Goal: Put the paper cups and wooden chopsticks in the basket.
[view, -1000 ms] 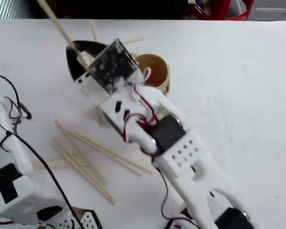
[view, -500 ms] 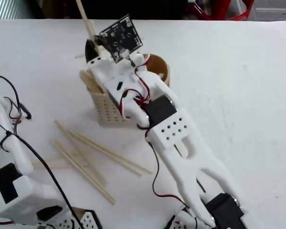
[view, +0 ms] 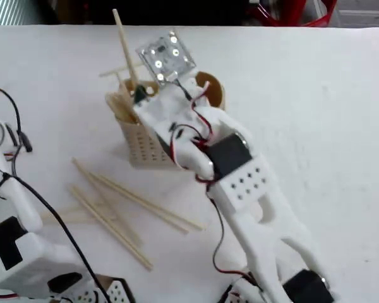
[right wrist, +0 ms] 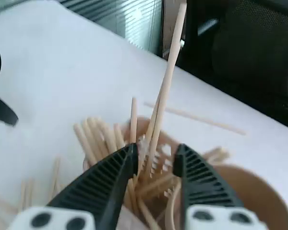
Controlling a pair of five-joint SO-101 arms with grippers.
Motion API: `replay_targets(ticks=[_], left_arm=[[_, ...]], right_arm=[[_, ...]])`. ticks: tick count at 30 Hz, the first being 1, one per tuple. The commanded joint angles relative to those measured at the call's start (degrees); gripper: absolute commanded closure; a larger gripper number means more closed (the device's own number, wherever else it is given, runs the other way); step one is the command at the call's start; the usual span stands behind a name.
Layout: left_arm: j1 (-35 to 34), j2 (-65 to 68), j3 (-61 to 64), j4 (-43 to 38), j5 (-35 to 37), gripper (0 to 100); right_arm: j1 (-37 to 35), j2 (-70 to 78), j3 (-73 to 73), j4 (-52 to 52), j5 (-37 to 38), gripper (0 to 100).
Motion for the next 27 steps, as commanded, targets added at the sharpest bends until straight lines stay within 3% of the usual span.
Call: replay_targets(ticks=[1,4,8,13,17,19,27], left_arm=[[-2.9,-0.7,-10.5,7.4,-13.0,78],[-2.9,-0.7,-16.4,13.6,-16.8,78],[8.3,-0.2,-26.0,14.8,-7.6,78],[25.9,0.0,-30.1,4.8,1.5,78],[32.2,0.6,-29.5,-6.5,3.7,78],[35.1,0.8,-29.7,-8.4,3.3,78],[44.2,0.6,-43.1,4.6,3.3,78]], right_arm=[[0.7,-7.7,0.0,15.3,5.8,98.1],[0.2,-14.3,8.8,18.9,6.7,98.0],[0.1,-26.8,28.2,13.1,6.7,98.0],[0.6,-45.3,49.4,6.7,7.2,98.0],[1.4,-57.9,57.8,6.1,7.8,98.0],[1.3,-62.0,60.7,6.1,9.9,98.0],[1.2,-62.8,65.3,5.9,10.9,98.0]])
